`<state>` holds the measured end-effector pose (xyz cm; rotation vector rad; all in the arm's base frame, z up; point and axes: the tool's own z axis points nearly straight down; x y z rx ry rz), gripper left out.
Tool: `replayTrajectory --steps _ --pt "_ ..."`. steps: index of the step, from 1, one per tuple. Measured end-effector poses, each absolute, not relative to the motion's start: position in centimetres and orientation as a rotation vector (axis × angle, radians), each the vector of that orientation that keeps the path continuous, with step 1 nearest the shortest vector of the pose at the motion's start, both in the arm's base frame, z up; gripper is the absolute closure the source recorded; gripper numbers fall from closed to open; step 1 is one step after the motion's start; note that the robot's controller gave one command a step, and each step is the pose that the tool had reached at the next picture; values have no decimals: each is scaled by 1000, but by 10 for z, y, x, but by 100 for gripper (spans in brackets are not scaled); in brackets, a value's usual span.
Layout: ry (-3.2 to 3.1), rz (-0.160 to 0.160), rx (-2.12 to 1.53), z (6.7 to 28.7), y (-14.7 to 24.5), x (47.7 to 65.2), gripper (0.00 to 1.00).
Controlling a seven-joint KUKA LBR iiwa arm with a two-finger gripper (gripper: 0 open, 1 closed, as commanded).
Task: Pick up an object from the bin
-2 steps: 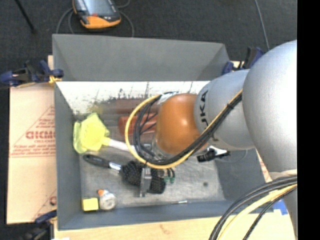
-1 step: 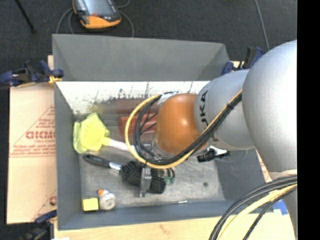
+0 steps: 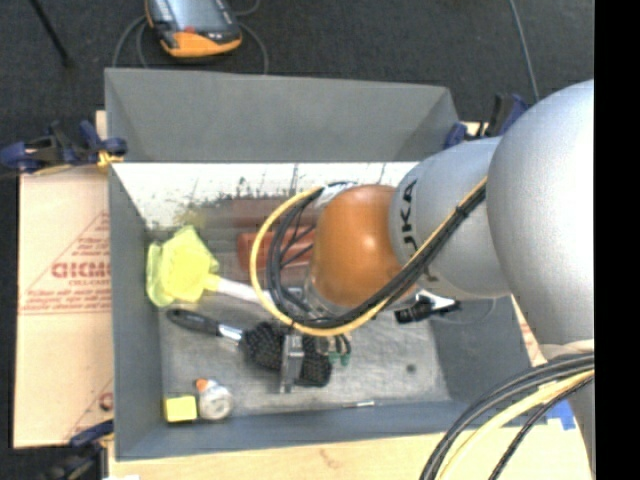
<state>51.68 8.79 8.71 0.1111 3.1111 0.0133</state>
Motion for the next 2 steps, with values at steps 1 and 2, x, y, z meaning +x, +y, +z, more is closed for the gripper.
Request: replayTrajectory --steps 1,2 --pt "3121 9 113 94 88 517 100" --pt "3129 5 116 99 87 517 100"
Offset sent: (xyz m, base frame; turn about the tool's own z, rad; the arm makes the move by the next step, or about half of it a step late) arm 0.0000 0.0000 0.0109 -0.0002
